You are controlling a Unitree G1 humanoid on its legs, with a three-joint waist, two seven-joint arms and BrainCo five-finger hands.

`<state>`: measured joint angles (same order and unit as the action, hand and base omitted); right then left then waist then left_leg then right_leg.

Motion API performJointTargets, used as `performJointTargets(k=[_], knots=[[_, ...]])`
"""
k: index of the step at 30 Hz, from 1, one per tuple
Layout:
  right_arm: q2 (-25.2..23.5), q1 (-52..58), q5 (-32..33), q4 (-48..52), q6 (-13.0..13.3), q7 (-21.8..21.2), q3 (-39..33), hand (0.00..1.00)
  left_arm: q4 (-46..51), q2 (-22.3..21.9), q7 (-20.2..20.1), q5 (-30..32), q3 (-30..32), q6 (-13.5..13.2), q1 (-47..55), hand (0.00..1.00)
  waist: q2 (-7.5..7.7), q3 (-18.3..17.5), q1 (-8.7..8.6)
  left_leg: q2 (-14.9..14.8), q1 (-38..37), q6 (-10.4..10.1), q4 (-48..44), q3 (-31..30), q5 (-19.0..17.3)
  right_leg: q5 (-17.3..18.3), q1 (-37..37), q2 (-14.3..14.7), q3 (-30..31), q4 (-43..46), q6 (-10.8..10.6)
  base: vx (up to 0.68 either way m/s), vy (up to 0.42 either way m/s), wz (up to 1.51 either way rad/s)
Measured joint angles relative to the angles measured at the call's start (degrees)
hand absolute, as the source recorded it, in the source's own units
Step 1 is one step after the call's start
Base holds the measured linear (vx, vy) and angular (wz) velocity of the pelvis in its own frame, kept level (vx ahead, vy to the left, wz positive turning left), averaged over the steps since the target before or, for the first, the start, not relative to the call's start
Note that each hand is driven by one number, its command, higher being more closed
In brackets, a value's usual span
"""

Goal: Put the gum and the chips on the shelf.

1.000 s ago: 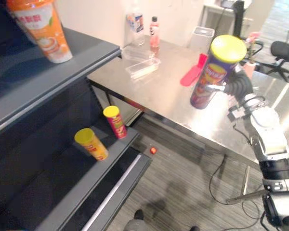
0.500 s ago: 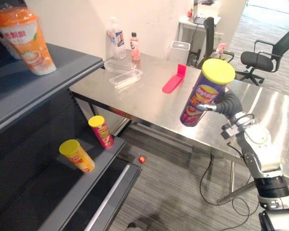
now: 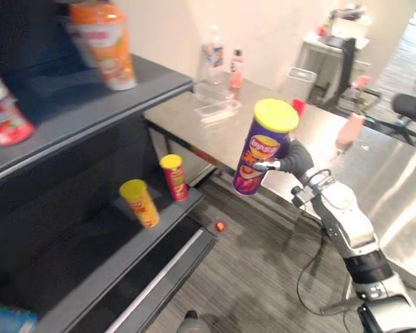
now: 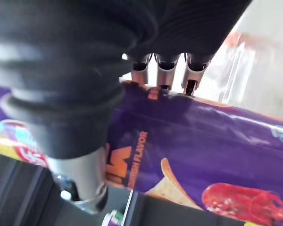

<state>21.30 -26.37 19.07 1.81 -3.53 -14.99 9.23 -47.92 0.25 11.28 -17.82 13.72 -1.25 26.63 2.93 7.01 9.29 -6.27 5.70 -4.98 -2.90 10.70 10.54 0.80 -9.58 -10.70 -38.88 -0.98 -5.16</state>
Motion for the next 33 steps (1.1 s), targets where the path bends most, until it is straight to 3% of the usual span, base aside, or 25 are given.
performJointTargets(k=[1, 2, 3, 5, 6, 7, 10, 13, 17, 20, 21, 23, 25, 26, 27, 28, 29, 30, 31, 32, 33], knots=[[2.1, 0.7, 0.0, -0.1, 0.0, 0.7, -1.9, 1.00, -0.6, 0.2, -0.2, 0.2, 0.2, -0.9, -1.2, 0.00, -0.24, 0.2, -1.00, 0.5, 0.5, 4.4, 0.3, 9.1, -0.7, 0.0, -1.2, -1.4, -6.4, -0.2, 0.6, -0.27, 0.117, 2.41], [2.6, 2.4, 0.0, 0.1, 0.3, 1.3, -4.4, 1.00, -2.3, -0.1, -0.3, 0.2, 0.0, -0.8, -2.1, 0.00, -0.74, 0.3, -1.06, -0.3, 0.8, 9.0, -6.2, 19.2, -6.0, 0.3, -2.0, -2.4, -10.5, 0.5, 0.5, -0.23, 0.165, 2.31], [2.5, 5.0, 0.0, 0.5, 0.7, 2.1, -6.7, 1.00, -4.1, 0.0, -0.4, 0.3, 0.0, -0.7, -2.3, 0.00, -0.66, 0.4, -1.42, -0.3, -0.8, 10.7, -13.1, 27.8, -11.8, 0.4, -2.6, -4.8, -13.8, 1.3, 0.4, -0.14, 0.140, 1.55], [2.8, 8.3, -0.1, 1.9, 1.3, 2.9, -8.0, 1.00, -5.4, -0.2, -0.3, 0.6, 0.1, -0.7, -1.9, 0.00, -0.64, 0.3, -2.66, -0.6, -4.5, 9.2, -17.2, 33.0, -16.5, 0.6, -3.8, -6.9, -16.7, 1.3, 0.0, -0.07, 0.091, 1.27], [3.0, 11.0, -0.2, 3.6, 1.7, 3.4, -8.9, 1.00, -5.7, -0.1, -0.2, 0.6, 0.2, -0.7, -1.6, 0.00, -1.56, -0.1, -4.05, -1.9, -7.5, 8.1, -16.6, 34.2, -16.7, 0.5, -3.9, -7.0, -17.6, 1.4, -0.1, -0.13, 0.194, 1.50], [4.0, 12.6, -0.4, 5.3, 1.9, 3.5, -9.9, 1.00, -6.1, -0.3, -0.1, 0.6, 0.2, -0.5, -1.8, 0.00, -3.80, -0.6, -4.85, -1.8, -9.0, 5.2, -11.9, 32.1, -17.0, -0.2, -3.4, -6.7, -17.9, 2.5, -1.2, -0.13, 0.224, 1.25], [3.8, 14.4, -0.6, 7.2, 1.1, 3.1, -10.3, 1.00, -5.8, 0.2, -0.5, 0.8, 0.7, -0.7, -3.2, 0.00, -4.30, -1.0, -4.82, 1.9, -9.4, 5.4, -2.0, 30.2, -16.4, -1.8, -1.6, -6.3, -18.9, 3.0, -3.0, -0.14, 0.243, 0.68], [1.6, 18.0, -1.0, 8.8, 1.2, 2.4, -13.1, 1.00, -6.4, 1.2, -0.6, 1.1, 1.1, -0.8, -3.9, 0.00, -2.90, -1.6, -5.75, 5.3, -9.9, 5.9, 5.3, 26.0, -11.8, -2.2, -2.1, -6.5, -20.0, 2.8, -3.6, -0.08, 0.099, 0.77], [0.6, 21.3, -1.2, 8.9, 2.9, 2.3, -18.0, 1.00, -7.0, 1.3, -1.0, 1.1, 0.4, -1.6, -3.9, 0.00, -2.91, -1.5, -6.72, 6.6, -9.9, 6.4, 8.3, 23.4, -9.3, -1.3, -2.9, -7.7, -20.4, 5.8, -3.3, -0.06, 0.021, 0.65], [0.7, 22.7, -1.6, 8.5, 4.2, 4.2, -21.1, 1.00, -8.1, 1.5, -1.4, 1.1, -1.0, -2.7, -3.8, 0.00, -2.87, -1.0, -7.00, 7.4, -10.0, 6.4, 8.7, 23.3, -10.3, 1.4, -2.5, -11.3, -20.7, 12.5, -3.0, -0.08, 0.068, 0.30], [0.7, 23.4, -2.0, 8.5, 5.3, 4.5, -22.1, 1.00, -8.2, 1.8, -1.6, 1.1, -1.9, -2.7, -3.8, 0.00, -3.00, -0.9, -7.02, 8.2, -10.1, 7.3, 8.7, 23.2, -11.2, 3.1, -2.2, -12.9, -20.6, 15.5, -2.7, -0.07, 0.137, 0.17], [0.8, 24.0, -3.3, 8.5, 6.1, 4.4, -22.8, 1.00, -8.1, 2.2, -1.7, 1.2, -2.9, -3.0, -3.8, 0.00, -3.18, -0.7, -7.23, 9.1, -9.8, 7.9, 8.7, 23.0, -11.7, 4.1, -1.4, -14.8, -20.2, 18.3, -1.0, -0.03, 0.118, 0.15], [0.8, 25.0, -3.3, 8.5, 7.0, 4.0, -23.0, 1.00, -7.9, 2.4, -2.1, 1.1, -3.4, -3.3, -3.9, 0.00, -3.07, -0.5, -7.39, 9.4, -9.0, 8.4, 8.6, 21.5, -12.0, 5.4, 0.6, -14.8, -15.6, 19.9, 3.4, -0.02, 0.063, 0.35], [0.8, 26.6, -3.3, 8.5, 7.9, 3.9, -23.9, 1.00, -7.0, 3.1, -2.1, 1.0, -3.9, -3.0, -4.7, 0.00, -2.30, 0.0, -8.10, 10.0, -7.7, 8.5, 8.4, 18.0, -12.0, 6.2, 2.2, -12.2, -5.9, 19.4, 6.0, -0.03, 0.030, 0.75], [0.8, 27.0, -3.3, 8.5, 7.9, 4.0, -24.7, 1.00, -6.3, 3.4, -2.1, 1.0, -4.0, -3.0, -5.2, 0.00, -1.88, 0.3, -8.28, 10.3, -7.2, 8.4, 8.4, 16.5, -12.0, 6.1, 2.3, -11.4, -2.7, 19.1, 6.1, -0.02, 0.032, 1.18], [0.8, 27.3, -3.3, 8.5, 7.9, 4.3, -26.3, 1.00, -5.0, 4.3, -2.1, 1.0, -3.8, -2.0, -5.7, 0.00, -1.85, 1.2, -8.46, 10.8, -6.9, 8.5, 8.7, 14.3, -12.1, 5.4, 3.1, -11.3, 2.5, 21.5, 7.7, -0.01, 0.034, 1.53], [0.8, 27.4, -3.3, 8.5, 8.0, 5.2, -28.0, 1.00, -4.2, 4.6, -2.0, 1.1, -3.7, -0.7, -6.8, 0.00, -2.17, 2.6, -9.55, 10.3, -6.8, 7.7, 8.8, 11.8, -13.8, 2.2, 5.2, -10.6, 8.4, 26.6, 11.3, 0.00, 0.041, 1.64], [0.4, 27.8, -3.3, 8.5, 8.1, 5.9, -28.2, 1.00, -4.3, 4.7, -2.1, 1.1, -3.5, 0.0, -7.4, 0.00, -1.61, 2.5, -10.18, 10.3, -7.0, 5.9, 8.8, 12.2, -16.0, 2.1, 6.5, -10.2, 11.5, 26.9, 10.9, 0.03, 0.033, 1.37], [-0.1, 27.9, -3.2, 8.5, 8.5, 6.1, -28.2, 1.00, -4.3, 5.0, -2.1, 1.1, -3.0, 0.5, -7.9, 0.00, -0.43, 2.3, -10.21, 10.4, -6.5, 6.8, 6.8, 13.0, -16.6, 3.5, 7.4, -10.7, 14.5, 26.7, 9.2, 0.13, -0.003, 1.08], [0.5, 27.7, -3.2, 9.2, 10.0, 6.2, -28.3, 1.00, -4.3, 5.4, -2.2, 1.1, -2.5, 1.6, -8.5, 0.00, -0.98, 3.3, -9.66, 7.7, -4.5, 10.5, 0.3, 13.1, -15.4, 9.1, 8.2, -7.9, 19.1, 27.1, 4.4, 0.17, -0.019, 1.09], [-0.2, 27.7, -3.2, 9.1, 10.5, 6.5, -28.3, 1.00, -4.6, 5.5, -2.5, 1.1, -2.5, 2.6, -9.2, 0.00, 0.15, 3.8, -9.41, 8.8, -5.0, 11.6, 0.5, 10.8, -14.6, 11.2, 8.7, -7.0, 23.7, 26.8, 2.8, 0.18, -0.020, 1.37]])
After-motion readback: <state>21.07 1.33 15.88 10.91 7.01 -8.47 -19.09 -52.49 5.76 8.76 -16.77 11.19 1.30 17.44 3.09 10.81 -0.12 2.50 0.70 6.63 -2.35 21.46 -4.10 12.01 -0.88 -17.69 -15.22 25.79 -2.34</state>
